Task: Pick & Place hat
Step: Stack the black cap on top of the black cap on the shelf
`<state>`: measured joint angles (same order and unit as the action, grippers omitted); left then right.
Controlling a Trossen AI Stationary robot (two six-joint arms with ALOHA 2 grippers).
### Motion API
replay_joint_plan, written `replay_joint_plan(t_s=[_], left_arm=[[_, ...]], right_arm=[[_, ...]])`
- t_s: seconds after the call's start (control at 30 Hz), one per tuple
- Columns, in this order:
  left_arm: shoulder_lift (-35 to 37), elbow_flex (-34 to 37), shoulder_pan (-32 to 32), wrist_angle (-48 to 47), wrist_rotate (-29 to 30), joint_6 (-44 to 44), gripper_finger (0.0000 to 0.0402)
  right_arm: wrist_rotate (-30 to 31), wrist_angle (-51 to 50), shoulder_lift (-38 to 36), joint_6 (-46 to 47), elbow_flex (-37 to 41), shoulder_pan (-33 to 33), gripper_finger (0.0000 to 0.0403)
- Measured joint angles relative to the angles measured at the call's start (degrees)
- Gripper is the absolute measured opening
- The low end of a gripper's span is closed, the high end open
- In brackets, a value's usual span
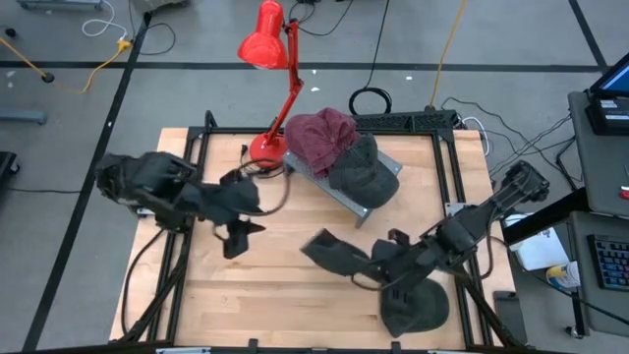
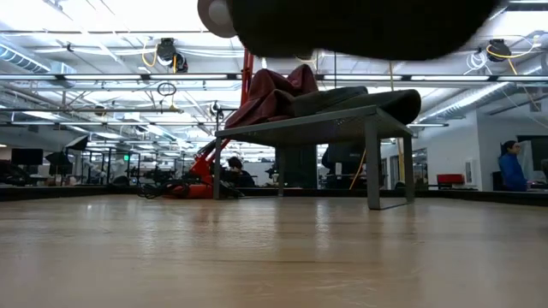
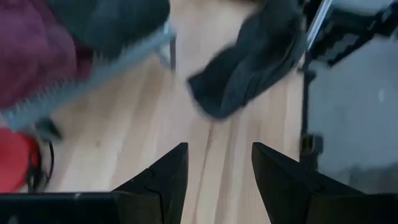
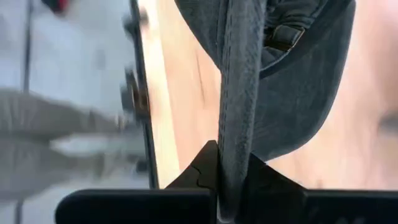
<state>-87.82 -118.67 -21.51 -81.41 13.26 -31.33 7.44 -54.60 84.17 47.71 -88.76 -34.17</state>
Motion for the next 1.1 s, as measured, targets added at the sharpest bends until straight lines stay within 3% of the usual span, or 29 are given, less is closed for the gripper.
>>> replay_joint_plan(t_s=[0.3, 0.57, 0.83, 1.1], left_arm=[[6.7, 0.0, -7.68, 4.35, 12.45, 1.05, 0.0182], [10.55, 0.0, -17.22, 5.08, 22.23, 1.67, 0.0182], [12.35, 0.0, -26.24, 4.97, 32.73, 1.71, 0.0182], [13.66, 3.48, -32.94, 5.51, 40.92, -1.32, 0.0182]], right_arm=[[14.38, 17.78, -2.65, -14.64, 0.01, 0.36, 0.0005], [15.05, 36.73, -4.21, -29.2, 0.03, 2.18, 0.0005], [7.23, 52.06, -4.97, -37.46, 0.03, 5.33, 0.0006], [-4.08, 61.27, -4.95, -41.38, 0.05, 9.24, 0.0007]])
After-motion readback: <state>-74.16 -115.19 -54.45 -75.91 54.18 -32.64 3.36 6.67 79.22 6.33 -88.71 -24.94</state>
